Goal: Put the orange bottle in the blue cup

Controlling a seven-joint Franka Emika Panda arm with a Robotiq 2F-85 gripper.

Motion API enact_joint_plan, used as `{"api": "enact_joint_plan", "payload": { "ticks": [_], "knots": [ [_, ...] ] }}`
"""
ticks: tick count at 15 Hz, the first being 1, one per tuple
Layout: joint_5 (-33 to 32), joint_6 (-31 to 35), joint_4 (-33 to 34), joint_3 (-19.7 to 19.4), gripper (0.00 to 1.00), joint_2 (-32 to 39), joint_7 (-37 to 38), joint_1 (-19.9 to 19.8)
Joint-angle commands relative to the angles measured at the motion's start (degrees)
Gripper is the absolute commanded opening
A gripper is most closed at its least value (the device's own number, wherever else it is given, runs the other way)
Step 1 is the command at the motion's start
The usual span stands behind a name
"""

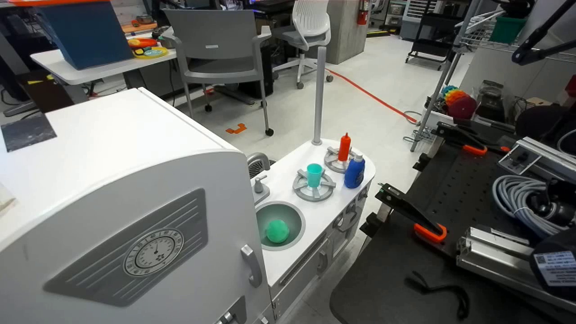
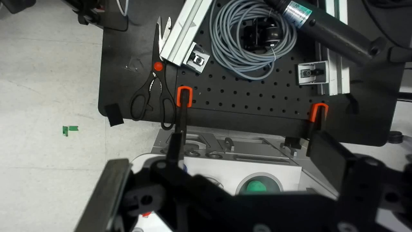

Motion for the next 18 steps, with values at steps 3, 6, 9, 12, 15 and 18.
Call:
{"api": "enact_joint_plan", "payload": {
  "ticks": [3,6,9,12,15,18],
  "knots": [
    [0.12,0.63,0.42,0.57,1.0,1.28,0.52,-0.32],
    [1.3,1.79,4.4,2.3,1.0,9.5,5.01,0.53],
    [1.0,6.49,9.07,5.06,1.0,18.36,11.0,0.85],
    [0.85,8.6,17.06,7.94,1.0,29.34,17.61,1.18],
    [0.45,9.88,25.61,9.29,1.0,39.33,22.47,1.21],
    [0.57,11.37,33.22,9.03,1.0,49.16,25.53,1.1]
  ]
}}
